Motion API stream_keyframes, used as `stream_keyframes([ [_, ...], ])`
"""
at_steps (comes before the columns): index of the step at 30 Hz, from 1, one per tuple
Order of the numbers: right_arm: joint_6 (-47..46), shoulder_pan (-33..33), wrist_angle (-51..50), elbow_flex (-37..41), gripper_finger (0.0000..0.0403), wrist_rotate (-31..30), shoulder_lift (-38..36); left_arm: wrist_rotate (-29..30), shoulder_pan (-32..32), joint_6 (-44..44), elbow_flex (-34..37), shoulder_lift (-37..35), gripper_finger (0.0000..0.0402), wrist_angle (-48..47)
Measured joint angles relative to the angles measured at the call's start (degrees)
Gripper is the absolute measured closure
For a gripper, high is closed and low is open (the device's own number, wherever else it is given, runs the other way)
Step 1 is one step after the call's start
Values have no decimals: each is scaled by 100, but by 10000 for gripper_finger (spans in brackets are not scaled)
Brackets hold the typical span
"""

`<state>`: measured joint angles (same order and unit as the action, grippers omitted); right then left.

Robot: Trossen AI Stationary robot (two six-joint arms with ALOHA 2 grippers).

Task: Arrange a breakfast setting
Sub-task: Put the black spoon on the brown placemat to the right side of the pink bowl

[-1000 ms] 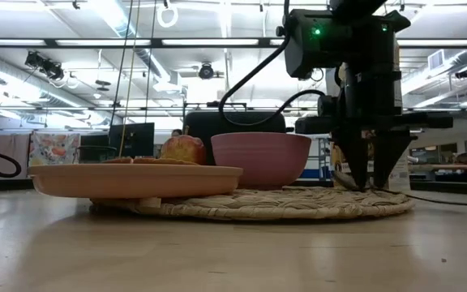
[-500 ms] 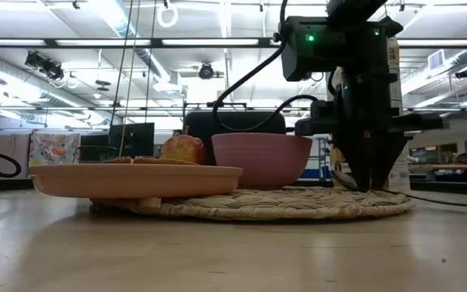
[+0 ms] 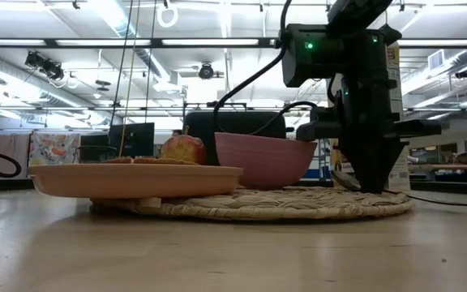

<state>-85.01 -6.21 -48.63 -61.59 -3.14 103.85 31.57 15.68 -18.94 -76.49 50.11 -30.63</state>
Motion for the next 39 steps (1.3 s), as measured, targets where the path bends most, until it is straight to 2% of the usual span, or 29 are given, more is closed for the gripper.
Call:
stream_keyframes([
  [12,-2,184,-315,-408,374,175,13,0,0,1,0,0,159,0],
  [23,180,216,-356,-425,371,333,13,0,0,1,0,0,159,0],
  [30,-10,182,283,-80,359,426,5,0,0,11,0,0,159,0],
  [39,79,93,364,-54,347,813,-4,0,0,22,0,0,159,-2],
])
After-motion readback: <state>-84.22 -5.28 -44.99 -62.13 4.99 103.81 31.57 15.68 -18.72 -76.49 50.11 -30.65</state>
